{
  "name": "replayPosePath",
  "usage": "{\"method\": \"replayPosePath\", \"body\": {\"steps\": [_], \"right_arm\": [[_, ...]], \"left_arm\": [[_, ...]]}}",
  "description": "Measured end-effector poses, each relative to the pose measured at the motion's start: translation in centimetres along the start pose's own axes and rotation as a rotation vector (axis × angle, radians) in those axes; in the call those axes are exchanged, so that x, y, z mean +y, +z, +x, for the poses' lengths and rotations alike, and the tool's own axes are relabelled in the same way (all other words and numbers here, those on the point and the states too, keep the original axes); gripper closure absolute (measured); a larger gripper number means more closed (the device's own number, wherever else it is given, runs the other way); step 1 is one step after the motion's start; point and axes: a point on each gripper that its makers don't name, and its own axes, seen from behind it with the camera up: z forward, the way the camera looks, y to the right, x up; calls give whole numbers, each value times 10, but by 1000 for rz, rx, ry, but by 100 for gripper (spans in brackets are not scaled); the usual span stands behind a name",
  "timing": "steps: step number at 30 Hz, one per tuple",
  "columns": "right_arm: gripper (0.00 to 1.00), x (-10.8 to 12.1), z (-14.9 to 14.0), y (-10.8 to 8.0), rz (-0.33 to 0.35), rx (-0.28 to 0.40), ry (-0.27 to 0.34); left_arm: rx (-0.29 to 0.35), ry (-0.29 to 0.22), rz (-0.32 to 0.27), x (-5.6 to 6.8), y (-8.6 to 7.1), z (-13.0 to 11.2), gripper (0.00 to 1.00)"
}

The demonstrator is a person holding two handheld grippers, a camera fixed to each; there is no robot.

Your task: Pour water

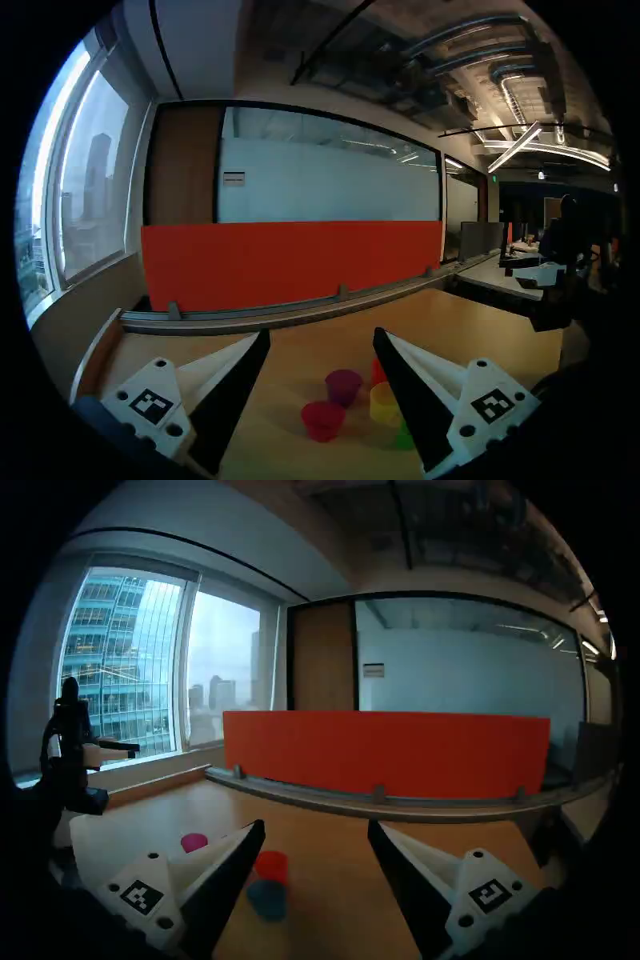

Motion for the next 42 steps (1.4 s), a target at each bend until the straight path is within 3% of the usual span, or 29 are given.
{"method": "replayPosePath", "body": {"steps": [9,17,29,42], "right_arm": [[0,-12,-9,1,62,-44,-22],[0,-26,-20,2,120,-105,-61],[0,-37,-34,3,166,-162,-96],[0,-40,-65,10,198,-237,-102]], "left_arm": [[-14,-14,-86,22,-2,-2,4],[-41,11,-164,40,-9,-11,4],[-59,46,-235,55,-7,-21,4],[-138,106,-298,73,-1,-70,4]]}}
